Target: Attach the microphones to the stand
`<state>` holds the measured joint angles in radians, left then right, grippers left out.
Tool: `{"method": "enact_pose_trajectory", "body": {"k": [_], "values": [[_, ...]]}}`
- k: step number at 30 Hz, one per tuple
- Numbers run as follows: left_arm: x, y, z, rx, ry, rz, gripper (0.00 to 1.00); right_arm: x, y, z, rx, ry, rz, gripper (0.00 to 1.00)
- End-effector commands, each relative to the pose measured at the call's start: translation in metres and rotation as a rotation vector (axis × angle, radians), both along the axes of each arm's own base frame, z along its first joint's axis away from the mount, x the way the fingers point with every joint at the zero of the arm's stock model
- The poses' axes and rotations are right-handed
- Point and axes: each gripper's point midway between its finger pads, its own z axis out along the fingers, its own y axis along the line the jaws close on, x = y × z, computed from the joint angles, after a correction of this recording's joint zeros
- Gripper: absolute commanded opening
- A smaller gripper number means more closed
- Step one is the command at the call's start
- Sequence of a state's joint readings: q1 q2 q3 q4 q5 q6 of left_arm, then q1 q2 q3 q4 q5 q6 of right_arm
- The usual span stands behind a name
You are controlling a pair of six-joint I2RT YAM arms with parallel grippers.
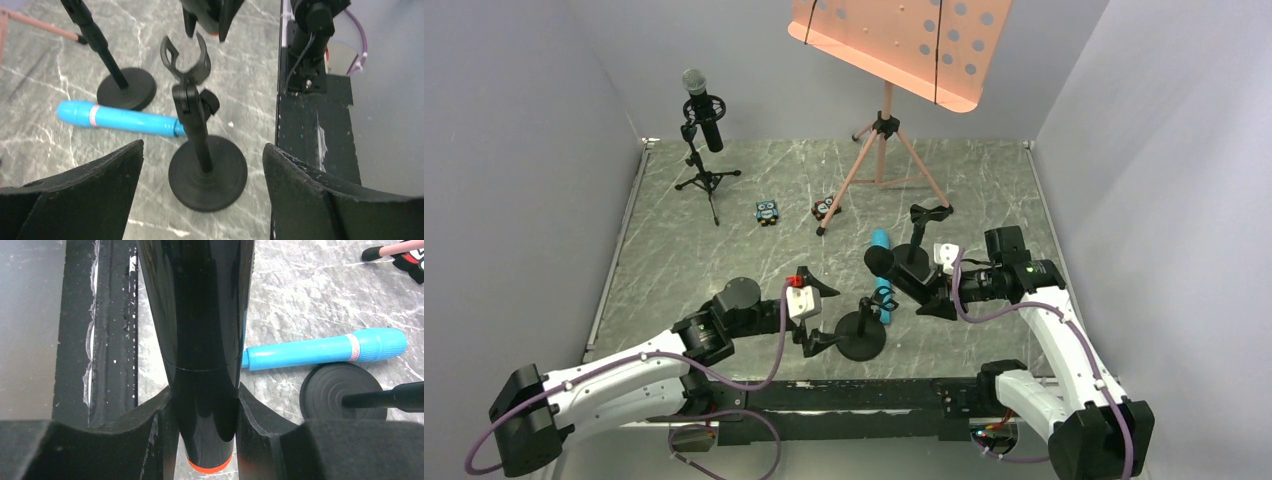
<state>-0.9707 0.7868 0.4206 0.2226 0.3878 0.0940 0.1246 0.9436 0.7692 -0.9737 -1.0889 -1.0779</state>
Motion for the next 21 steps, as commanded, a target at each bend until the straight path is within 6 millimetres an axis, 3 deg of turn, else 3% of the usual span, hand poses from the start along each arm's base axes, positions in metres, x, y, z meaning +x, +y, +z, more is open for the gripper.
{"method": "enact_pose_trajectory", "body": {"k": [1,13,21], "values": [[0.007,-0.018,0.048,-0.159,-0.121,-0.035,0.90,0.012,0.008,0.005,0.034,-0.116,0.059,0.00],[0.015,-0.028,0.051,-0.191,-0.056,-0.005,0.81,0.017,0.017,-0.013,-0.026,-0.120,0.122,0.00],[0.023,-0.038,0.027,-0.092,-0.005,-0.001,0.71,0.015,0.021,0.009,0.016,-0.138,0.108,0.00]]}}
